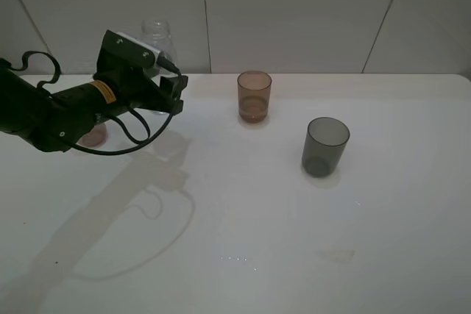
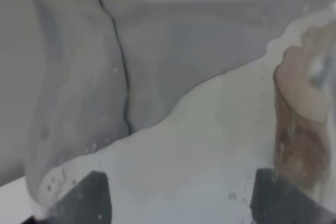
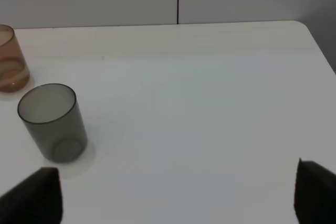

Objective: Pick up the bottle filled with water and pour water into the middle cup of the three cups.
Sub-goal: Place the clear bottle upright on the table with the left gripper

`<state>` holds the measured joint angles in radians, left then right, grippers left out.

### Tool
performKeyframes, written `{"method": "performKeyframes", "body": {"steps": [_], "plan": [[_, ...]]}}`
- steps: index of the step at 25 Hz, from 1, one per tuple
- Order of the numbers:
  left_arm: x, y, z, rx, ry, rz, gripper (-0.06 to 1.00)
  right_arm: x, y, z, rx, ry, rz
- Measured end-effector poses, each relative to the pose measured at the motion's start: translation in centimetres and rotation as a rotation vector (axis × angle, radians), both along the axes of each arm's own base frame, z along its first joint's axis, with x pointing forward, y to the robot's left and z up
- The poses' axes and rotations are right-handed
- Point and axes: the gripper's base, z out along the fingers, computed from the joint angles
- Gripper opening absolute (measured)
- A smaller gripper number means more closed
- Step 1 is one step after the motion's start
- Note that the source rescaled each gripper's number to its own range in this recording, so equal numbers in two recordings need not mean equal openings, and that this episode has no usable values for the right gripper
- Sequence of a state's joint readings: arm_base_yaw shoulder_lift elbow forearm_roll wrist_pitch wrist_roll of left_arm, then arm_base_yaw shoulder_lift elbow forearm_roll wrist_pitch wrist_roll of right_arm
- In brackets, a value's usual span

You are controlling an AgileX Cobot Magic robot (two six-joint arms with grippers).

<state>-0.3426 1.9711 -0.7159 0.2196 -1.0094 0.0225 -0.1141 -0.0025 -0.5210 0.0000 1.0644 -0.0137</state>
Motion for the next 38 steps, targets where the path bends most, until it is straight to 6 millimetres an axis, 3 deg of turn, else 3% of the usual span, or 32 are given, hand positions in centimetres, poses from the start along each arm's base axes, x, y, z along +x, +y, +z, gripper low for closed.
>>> {"method": "performKeyframes", "body": {"steps": [13,25,26,28,30,38], "plan": [[-0.3,0.0,-5.8,-0.047,0.105,0.003,0.03,0.0,0.0,0.0,0.000,0.000,0.000],[-0.3,0.0,-6.2,-0.046,0.114,0.004,0.04,0.0,0.0,0.0,0.000,0.000,0.000],[-0.3,0.0,-6.2,-0.046,0.114,0.006,0.09,0.0,0.0,0.0,0.000,0.000,0.000],[-0.3,0.0,-6.1,-0.048,0.112,0.006,0.36,0.0,0.0,0.0,0.000,0.000,0.000],[-0.3,0.0,-6.1,-0.048,0.113,0.007,0.52,0.0,0.0,0.0,0.000,0.000,0.000],[-0.1,0.0,-5.1,-0.061,0.083,0.006,0.59,0.0,0.0,0.0,0.000,0.000,0.000]]}}
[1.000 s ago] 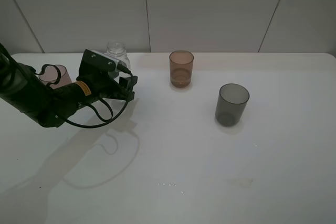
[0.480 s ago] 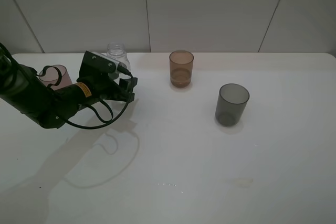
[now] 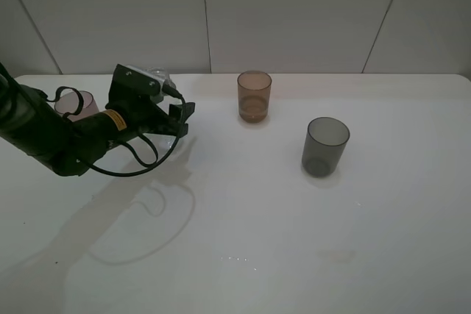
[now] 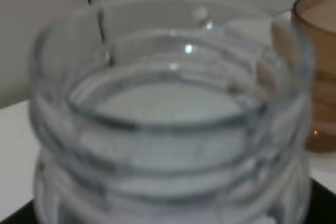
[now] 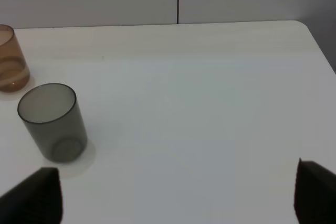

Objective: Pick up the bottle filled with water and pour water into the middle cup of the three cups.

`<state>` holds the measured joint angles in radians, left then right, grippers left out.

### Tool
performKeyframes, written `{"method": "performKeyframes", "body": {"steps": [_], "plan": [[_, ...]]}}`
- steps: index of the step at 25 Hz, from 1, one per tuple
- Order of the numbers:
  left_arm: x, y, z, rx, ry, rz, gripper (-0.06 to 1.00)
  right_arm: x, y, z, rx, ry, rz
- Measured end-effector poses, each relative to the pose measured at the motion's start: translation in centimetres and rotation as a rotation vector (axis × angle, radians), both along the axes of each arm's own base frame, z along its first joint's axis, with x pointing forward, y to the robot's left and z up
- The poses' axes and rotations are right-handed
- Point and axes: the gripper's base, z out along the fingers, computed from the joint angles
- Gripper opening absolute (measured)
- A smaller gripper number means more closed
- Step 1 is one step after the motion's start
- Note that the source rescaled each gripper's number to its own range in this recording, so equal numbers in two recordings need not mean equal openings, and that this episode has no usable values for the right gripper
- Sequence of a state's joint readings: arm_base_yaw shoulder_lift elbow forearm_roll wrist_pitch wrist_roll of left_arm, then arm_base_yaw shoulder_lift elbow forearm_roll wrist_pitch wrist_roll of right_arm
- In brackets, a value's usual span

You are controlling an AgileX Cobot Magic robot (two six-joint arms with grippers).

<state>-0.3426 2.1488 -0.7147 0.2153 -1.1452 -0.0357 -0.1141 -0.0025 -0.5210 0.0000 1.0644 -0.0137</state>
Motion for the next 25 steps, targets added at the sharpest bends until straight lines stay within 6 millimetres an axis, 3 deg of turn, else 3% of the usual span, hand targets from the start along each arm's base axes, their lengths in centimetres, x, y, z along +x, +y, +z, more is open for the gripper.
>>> {"method": "performKeyframes", "body": {"steps": [5,6,10,16,20,25], "plan": [[0.2,-0.1,2.6,-0.019,-0.061,0.001,0.60,0.0,0.0,0.0,0.000,0.000,0.000],[0.2,0.0,3.2,-0.021,-0.072,0.001,0.63,0.0,0.0,0.0,0.000,0.000,0.000],[0.1,0.0,5.7,-0.023,-0.106,0.005,0.92,0.0,0.0,0.0,0.000,0.000,0.000],[-0.8,0.6,11.5,-0.021,-0.169,0.028,0.97,0.0,0.0,0.0,0.000,0.000,0.000],[-2.6,2.1,16.1,-0.001,-0.087,0.123,0.98,0.0,0.0,0.0,0.000,0.000,0.000],[-7.1,4.9,21.1,0.062,0.054,0.199,0.98,0.0,0.0,0.0,0.000,0.000,0.000]]}}
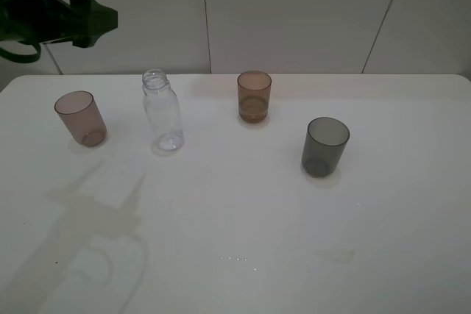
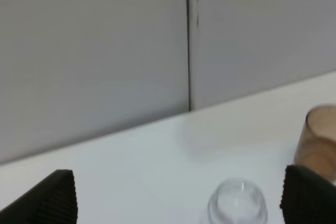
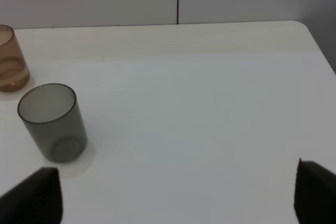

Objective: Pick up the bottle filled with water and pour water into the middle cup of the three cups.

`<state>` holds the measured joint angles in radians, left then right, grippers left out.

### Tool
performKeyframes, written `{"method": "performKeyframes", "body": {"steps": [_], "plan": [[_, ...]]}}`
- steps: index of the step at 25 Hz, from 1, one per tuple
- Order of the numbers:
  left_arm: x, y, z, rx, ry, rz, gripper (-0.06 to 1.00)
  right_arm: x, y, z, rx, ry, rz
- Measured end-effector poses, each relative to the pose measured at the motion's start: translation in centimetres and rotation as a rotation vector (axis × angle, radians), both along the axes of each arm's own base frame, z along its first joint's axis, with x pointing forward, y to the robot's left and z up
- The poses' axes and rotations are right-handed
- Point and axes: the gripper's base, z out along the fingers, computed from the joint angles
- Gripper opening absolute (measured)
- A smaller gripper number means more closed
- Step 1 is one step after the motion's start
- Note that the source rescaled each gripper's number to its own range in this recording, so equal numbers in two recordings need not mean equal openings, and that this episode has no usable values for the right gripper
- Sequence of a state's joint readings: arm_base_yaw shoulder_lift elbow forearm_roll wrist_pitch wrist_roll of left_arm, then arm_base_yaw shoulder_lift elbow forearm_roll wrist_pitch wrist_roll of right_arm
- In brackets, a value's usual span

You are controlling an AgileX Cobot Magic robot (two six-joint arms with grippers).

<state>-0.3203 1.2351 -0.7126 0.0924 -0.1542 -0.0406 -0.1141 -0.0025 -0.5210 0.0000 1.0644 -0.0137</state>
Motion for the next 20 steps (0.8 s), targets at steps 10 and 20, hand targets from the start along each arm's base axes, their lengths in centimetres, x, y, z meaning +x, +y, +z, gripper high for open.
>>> {"method": "performKeyframes", "body": {"steps": [10,20], "plan": [[-12.6,7.0,5.1,-0.002,0.186,0.237,0.98,0.0,0.0,0.0,0.000,0.000,0.000],[-23.2,8.5,4.9,-0.042,0.178,0.314,0.98,0.0,0.0,0.0,0.000,0.000,0.000]]}}
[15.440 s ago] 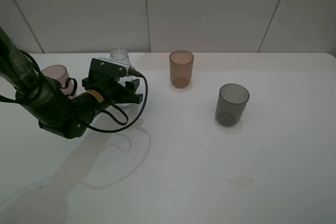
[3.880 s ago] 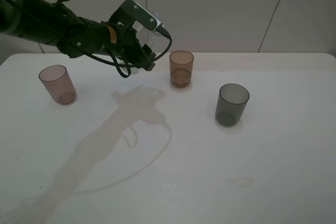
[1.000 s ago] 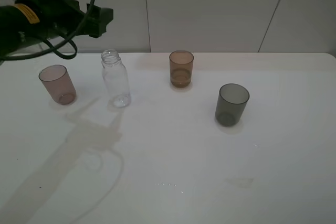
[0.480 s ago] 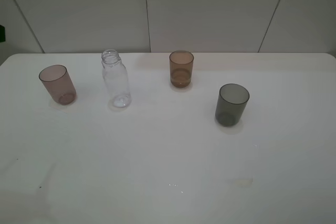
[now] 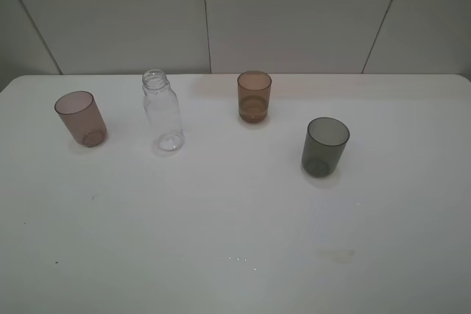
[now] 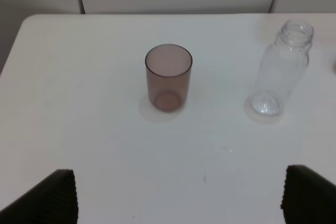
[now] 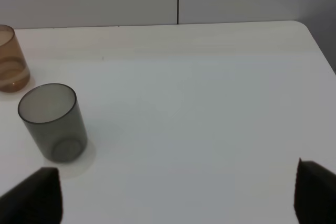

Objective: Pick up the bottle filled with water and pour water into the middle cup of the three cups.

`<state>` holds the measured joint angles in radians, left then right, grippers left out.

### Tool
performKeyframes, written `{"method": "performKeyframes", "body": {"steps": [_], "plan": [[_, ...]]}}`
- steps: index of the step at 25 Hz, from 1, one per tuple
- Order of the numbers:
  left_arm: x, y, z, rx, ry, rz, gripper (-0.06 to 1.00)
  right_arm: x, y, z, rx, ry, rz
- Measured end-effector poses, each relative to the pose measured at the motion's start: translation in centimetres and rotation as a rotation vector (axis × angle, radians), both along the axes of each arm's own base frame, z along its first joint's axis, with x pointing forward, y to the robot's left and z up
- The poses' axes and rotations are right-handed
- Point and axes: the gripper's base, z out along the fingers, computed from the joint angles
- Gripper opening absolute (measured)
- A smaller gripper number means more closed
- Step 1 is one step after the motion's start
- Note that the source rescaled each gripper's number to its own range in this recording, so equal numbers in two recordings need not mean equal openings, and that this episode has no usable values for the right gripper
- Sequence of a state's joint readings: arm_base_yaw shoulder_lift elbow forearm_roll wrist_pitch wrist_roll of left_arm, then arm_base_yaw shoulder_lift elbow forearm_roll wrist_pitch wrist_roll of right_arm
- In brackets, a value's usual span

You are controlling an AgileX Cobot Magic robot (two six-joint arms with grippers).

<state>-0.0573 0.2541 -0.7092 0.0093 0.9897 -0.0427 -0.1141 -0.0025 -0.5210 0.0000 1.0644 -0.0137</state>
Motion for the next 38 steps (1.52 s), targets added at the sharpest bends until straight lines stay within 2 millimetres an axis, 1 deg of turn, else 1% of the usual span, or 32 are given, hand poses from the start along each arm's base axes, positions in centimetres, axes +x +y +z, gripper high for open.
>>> {"method": "performKeyframes", "body": {"steps": [3,6,9,12,16,21,38], "plan": [[-1.4,-0.3,-1.2,-0.029,0.023,-0.044,0.98,0.0,0.0,0.0,0.000,0.000,0.000],[-2.5,-0.4,-2.8,-0.041,0.064,-0.072,0.98,0.0,0.0,0.0,0.000,0.000,0.000],[-3.4,-0.3,-4.4,-0.031,0.058,-0.077,0.98,0.0,0.0,0.0,0.000,0.000,0.000],[-3.7,-0.3,-5.6,-0.028,0.058,-0.079,0.98,0.0,0.0,0.0,0.000,0.000,0.000],[-3.6,-0.2,-5.8,-0.017,0.055,-0.072,0.98,0.0,0.0,0.0,0.000,0.000,0.000],[-2.9,0.1,-6.3,0.015,0.029,-0.050,0.98,0.0,0.0,0.0,0.000,0.000,0.000],[-2.8,0.1,-6.2,0.021,0.017,-0.049,0.98,0.0,0.0,0.0,0.000,0.000,0.000]]}}
